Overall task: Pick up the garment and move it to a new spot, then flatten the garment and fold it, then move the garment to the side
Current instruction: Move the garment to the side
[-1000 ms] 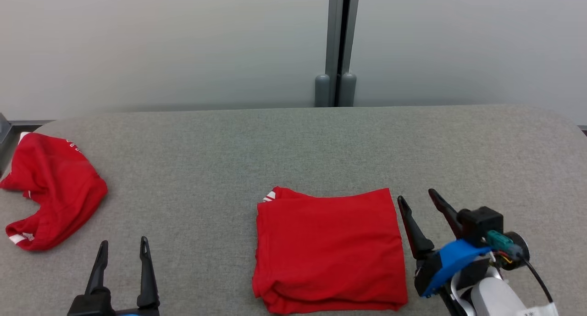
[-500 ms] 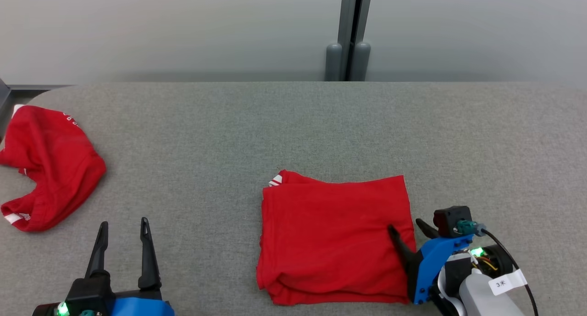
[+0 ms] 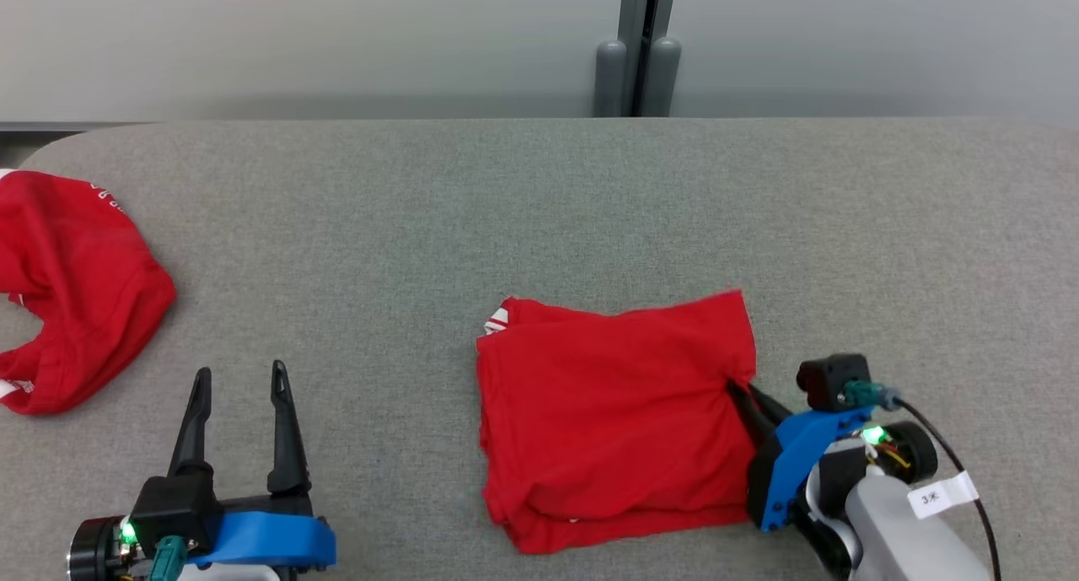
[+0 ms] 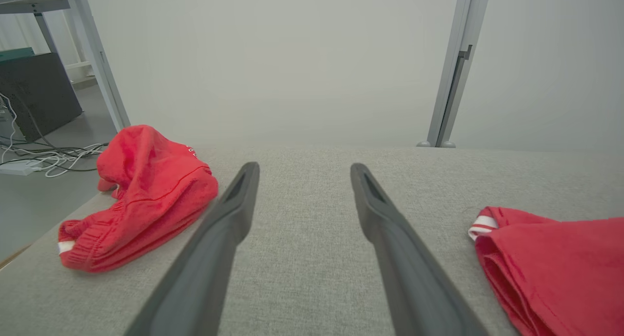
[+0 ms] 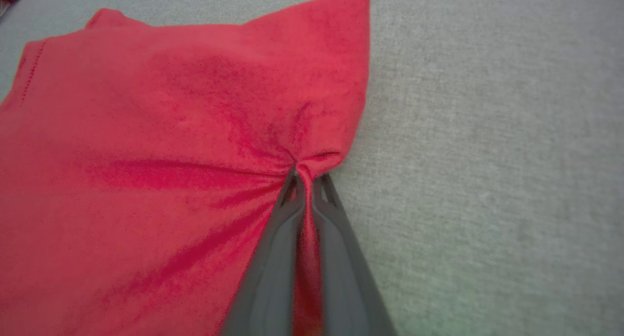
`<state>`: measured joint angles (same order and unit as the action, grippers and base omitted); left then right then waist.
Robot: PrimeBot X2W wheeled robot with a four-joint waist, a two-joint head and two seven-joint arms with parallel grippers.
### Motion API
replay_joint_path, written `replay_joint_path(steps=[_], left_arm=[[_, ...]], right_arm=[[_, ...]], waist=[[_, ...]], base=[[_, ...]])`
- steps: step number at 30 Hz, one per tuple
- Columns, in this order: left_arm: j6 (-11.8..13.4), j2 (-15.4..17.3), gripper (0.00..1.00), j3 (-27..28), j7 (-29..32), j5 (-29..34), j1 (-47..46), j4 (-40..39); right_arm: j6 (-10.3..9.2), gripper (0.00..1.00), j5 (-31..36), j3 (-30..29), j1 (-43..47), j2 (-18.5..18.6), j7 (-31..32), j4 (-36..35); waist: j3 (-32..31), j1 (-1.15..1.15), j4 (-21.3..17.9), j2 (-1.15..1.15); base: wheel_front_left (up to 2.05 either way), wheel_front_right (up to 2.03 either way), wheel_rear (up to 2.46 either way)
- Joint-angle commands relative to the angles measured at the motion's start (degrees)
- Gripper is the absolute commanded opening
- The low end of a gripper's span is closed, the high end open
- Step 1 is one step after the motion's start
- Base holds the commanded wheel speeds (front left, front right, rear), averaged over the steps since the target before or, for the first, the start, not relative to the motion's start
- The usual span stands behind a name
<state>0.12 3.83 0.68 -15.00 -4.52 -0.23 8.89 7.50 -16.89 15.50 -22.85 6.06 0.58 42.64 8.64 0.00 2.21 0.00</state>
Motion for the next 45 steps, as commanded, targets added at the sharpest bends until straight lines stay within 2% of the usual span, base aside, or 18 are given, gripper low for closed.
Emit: replay_joint_path(steps=[1,7,12,17,18,24,34,39,45], left_arm=[[-0.1,-0.1,1.0,-0.6,-0.2,0.4,-1.5,-0.3],[-0.1,-0.4,1.0,-1.1,-0.2,0.5,-4.1,-1.9],[0.1,-0.6,1.0,-1.6,-0.3,1.0,-6.9,-5.2],[0.4,-0.7,1.0,-2.7,-0.2,2.2,-10.6,-8.8],[0.4,-0.7,1.0,-2.7,-0.2,2.2,-10.6,-8.8],[0.6,0.5,1.0,-3.1,-0.2,4.4,-14.4,-12.8],[1.2,3.9,1.0,-2.8,-0.2,6.7,-16.1,-17.4],[1.2,4.6,1.0,-3.1,-0.2,7.0,-16.6,-18.6],[1.4,4.8,1.0,-3.8,-0.2,6.6,-17.1,-18.5]], right_arm=[[-0.01,0.0,-0.6,0.4,-2.8,1.6,-0.9,-0.8],[0.0,0.0,-0.7,3.7,-9.9,6.6,-2.8,-2.5],[0.0,0.0,-1.3,7.0,-17.4,12.4,-2.7,-3.9],[0.0,0.0,-2.8,9.0,-25.2,18.8,-2.7,-5.5],[0.0,0.0,-2.8,9.0,-25.2,18.8,-2.7,-5.5],[0.0,0.0,-5.4,8.9,-32.0,24.9,-4.6,-5.5],[0.0,0.0,-8.9,8.7,-38.3,31.9,-6.9,-2.2],[-0.01,0.0,-10.1,9.2,-41.4,34.2,-7.2,0.2],[0.0,0.0,-9.4,10.9,-45.4,34.3,-7.0,5.0]], waist=[[0.9,0.0,0.4,0.0],[3.7,0.0,0.2,0.0],[7.9,0.0,-1.3,0.0],[14.3,0.0,-4.3,0.0],[14.3,0.0,-4.3,0.0],[20.9,0.0,-9.4,0.0],[27.6,0.0,-15.4,0.0],[29.3,0.0,-16.1,0.0],[30.3,0.0,-15.3,0.0]], base=[[0.0,0.0,0.0],[0.0,0.0,0.0],[0.0,0.0,0.0],[0.0,0.0,0.0],[0.0,0.0,0.0],[0.0,0.0,0.0],[0.0,0.0,0.0],[0.0,0.0,0.0],[0.0,0.0,0.0]])
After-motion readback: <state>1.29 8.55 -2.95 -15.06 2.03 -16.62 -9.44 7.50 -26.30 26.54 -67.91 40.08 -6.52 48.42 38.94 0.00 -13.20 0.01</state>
